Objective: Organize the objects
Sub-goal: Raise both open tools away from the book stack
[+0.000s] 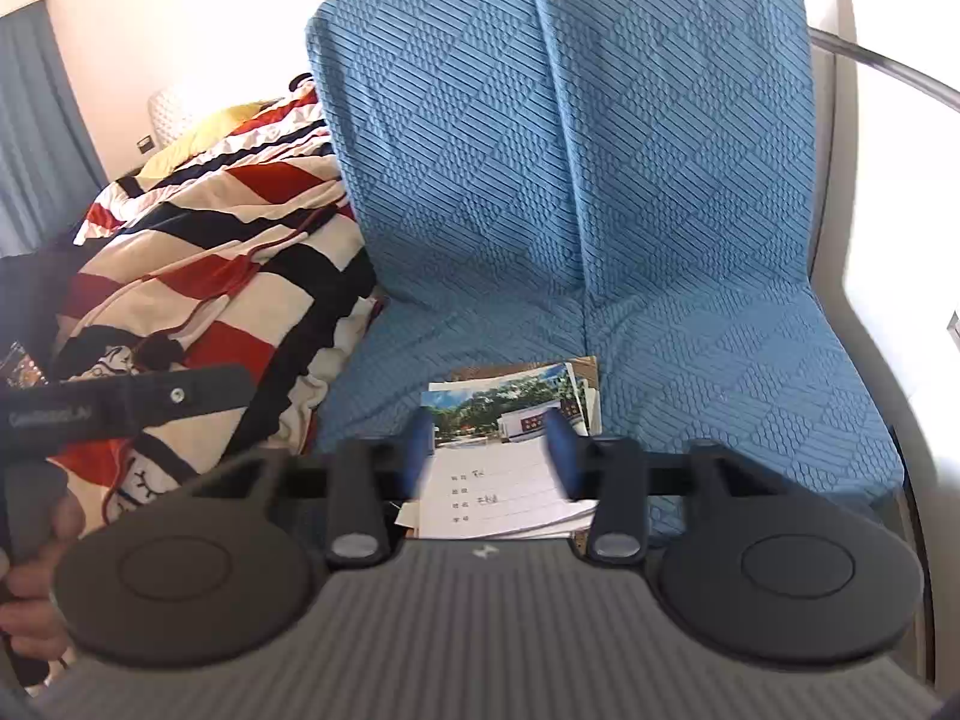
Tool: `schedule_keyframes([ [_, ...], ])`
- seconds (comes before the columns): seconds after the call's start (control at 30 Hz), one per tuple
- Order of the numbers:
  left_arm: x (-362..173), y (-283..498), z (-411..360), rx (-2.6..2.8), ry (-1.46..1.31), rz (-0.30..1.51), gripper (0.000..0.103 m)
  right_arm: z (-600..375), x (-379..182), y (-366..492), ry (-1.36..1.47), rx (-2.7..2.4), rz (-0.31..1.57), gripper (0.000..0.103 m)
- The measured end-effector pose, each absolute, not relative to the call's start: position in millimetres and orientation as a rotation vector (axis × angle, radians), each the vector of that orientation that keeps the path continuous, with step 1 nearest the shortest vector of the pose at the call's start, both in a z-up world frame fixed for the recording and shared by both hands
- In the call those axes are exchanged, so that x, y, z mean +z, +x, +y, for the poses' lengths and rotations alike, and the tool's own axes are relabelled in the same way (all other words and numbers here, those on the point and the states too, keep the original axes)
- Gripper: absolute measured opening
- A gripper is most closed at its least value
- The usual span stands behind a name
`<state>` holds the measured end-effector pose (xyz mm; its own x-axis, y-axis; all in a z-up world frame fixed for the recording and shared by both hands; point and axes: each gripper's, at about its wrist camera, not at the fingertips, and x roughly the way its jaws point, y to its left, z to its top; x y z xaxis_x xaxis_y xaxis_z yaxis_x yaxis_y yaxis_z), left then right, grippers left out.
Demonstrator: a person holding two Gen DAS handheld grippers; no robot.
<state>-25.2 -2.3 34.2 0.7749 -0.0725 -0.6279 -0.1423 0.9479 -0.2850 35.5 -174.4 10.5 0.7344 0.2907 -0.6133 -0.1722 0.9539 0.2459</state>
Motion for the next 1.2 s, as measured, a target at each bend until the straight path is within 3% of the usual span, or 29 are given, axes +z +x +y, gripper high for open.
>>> schedule_keyframes([
  [0.03, 32, -24, -1, 0.039, -0.335, 0.69, 0.101, -175, 9, 36, 0.181, 0.25, 0.699, 0.082],
  [0.07, 29, -22, 1, 0.041, -0.339, 0.695, 0.102, -175, 6, 37, 0.181, 0.245, 0.697, 0.093],
  [1.2, 3, 0, 17, 0.096, -0.326, 0.761, 0.102, -168, -30, 62, 0.168, 0.193, 0.808, 0.092],
])
